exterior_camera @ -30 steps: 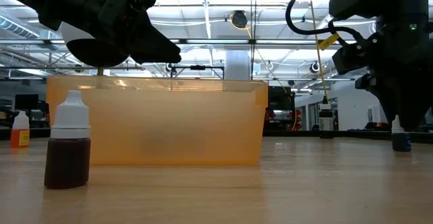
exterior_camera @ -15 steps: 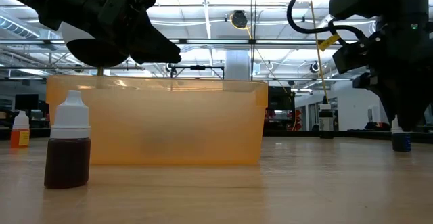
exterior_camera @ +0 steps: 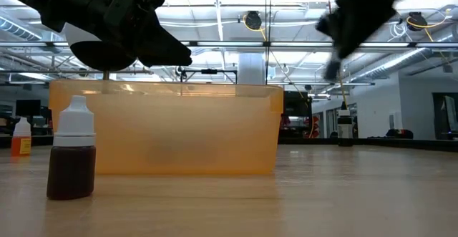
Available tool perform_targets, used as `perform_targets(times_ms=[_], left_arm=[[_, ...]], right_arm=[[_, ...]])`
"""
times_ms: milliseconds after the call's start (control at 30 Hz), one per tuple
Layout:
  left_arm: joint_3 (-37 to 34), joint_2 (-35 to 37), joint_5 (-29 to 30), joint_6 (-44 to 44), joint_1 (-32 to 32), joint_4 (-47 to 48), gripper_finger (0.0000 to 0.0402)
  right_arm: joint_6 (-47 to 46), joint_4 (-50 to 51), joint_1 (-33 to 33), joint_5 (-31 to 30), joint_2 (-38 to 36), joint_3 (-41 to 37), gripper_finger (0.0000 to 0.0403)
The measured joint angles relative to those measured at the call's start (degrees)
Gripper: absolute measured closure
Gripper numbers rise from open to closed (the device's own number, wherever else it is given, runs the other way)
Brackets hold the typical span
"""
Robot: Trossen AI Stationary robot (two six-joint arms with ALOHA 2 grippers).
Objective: Pick & Place food coloring
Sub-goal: Put the small dark blue food coloring bottle into the orange bin
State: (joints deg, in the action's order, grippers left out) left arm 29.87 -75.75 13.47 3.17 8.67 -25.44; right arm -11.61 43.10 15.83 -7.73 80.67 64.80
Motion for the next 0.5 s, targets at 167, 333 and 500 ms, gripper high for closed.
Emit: perform_targets(times_ms=[167,333,500], left_arm=[[0.0,0.0,0.04,-0.04,-0.02,-0.19,0.0204],[0.0,0.0,0.5,-1.29,0.0,-0.43,0.0204],[0.0,0.0,4.1,-2.64,0.0,-0.36,0.0204]], right_arm=[[7.66,3.24,-2.17,-1.17,8.1,12.85,0.0358],[15.27,11.0,-4.3,2.42,21.27,26.61,0.0358],[20.73,14.16,-5.87,6.77,32.86,38.92,0.0358]])
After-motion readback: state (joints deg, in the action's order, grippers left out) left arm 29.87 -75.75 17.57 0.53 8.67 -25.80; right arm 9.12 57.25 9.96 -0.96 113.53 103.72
